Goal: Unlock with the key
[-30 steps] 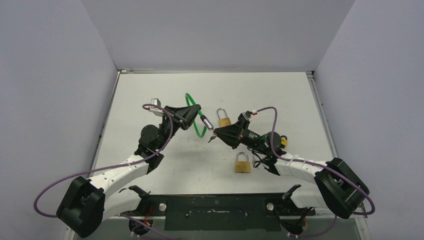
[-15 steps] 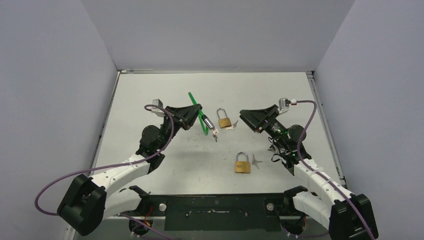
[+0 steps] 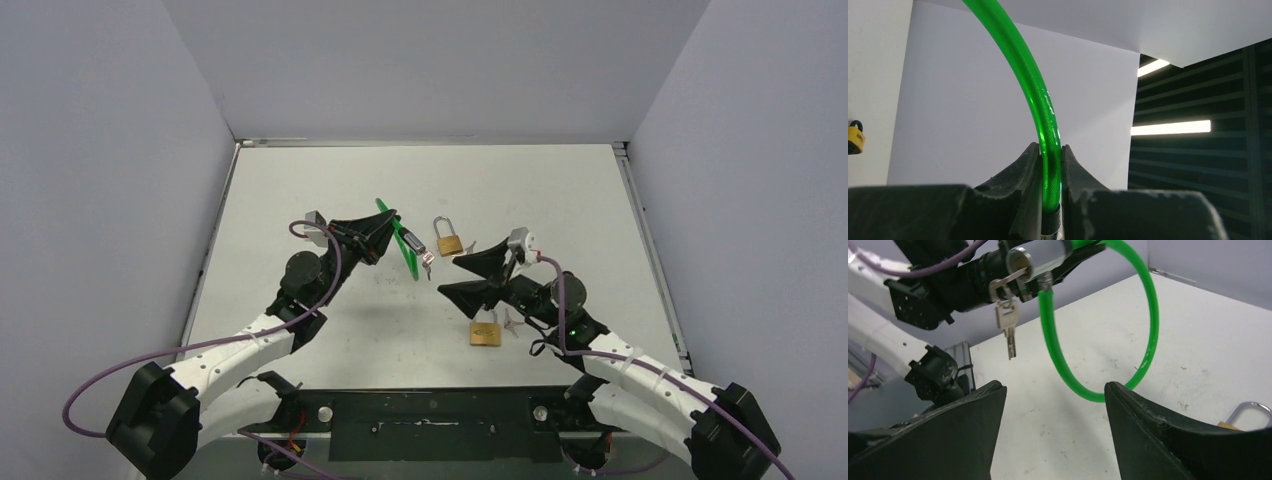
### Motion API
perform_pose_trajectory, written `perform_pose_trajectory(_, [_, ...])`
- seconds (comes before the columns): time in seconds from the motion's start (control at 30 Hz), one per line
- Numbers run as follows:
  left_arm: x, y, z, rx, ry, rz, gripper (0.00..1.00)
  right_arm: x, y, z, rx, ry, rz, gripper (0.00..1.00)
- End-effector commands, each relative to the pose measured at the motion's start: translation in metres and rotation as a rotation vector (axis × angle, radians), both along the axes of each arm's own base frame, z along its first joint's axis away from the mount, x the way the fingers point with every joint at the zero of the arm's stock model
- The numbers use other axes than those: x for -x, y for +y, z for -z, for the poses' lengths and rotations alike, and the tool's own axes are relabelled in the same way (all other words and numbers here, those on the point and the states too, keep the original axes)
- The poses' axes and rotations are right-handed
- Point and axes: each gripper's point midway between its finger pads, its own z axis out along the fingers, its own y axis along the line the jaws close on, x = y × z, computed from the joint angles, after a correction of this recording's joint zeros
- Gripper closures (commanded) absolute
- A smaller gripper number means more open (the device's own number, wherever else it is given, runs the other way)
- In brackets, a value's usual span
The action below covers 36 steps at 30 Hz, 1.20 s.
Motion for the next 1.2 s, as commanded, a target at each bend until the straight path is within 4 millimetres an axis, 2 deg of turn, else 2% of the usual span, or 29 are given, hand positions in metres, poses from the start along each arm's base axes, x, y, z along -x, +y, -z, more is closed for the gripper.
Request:
perform_pose_trajectory(0.0, [0.007, 0.012, -0.052, 0.138, -0.071, -0.025, 1.0, 0.002, 0.024, -0.031, 0.04, -0.299, 0.009, 0.27])
perform_pose_trajectory(0.2, [0.011, 0.009, -0.053, 0.153, -0.062, -0.01, 1.0, -0.01, 0.046, -0.029, 0.043, -0.326, 0.041, 0.31])
perform_pose_trajectory(0.37, [0.014, 0.008, -0.055, 0.163, -0.063, 0.001, 1.0, -0.02, 0.053, -0.03, 0.024, -0.36, 0.085, 0.45])
perform_pose_trajectory(0.43, [0.015, 0.009, -0.056, 0.169, -0.064, 0.004, 1.0, -0.025, 0.055, -0.027, 0.035, -0.367, 0.098, 0.61])
perform_pose_trajectory(0.57, [0.017, 0.011, -0.062, 0.19, -0.073, 0.001, 1.0, -0.029, 0.059, -0.011, 0.096, -0.38, 0.105, 1.0])
perform_pose_trajectory(0.7, [0.019, 0.012, -0.073, 0.211, -0.101, 0.006, 1.0, -0.036, 0.053, 0.009, 0.21, -0.43, 0.186, 1.0])
perform_pose_trajectory(0.9, [0.024, 0.012, -0.077, 0.229, -0.103, 0.018, 1.0, -0.045, 0.043, 0.015, 0.279, -0.519, 0.308, 1.0])
perform_pose_trajectory(1.17, [0.033, 0.02, -0.089, 0.238, -0.119, 0.001, 1.0, -0.063, 0.031, 0.042, 0.379, -0.577, 0.441, 1.0])
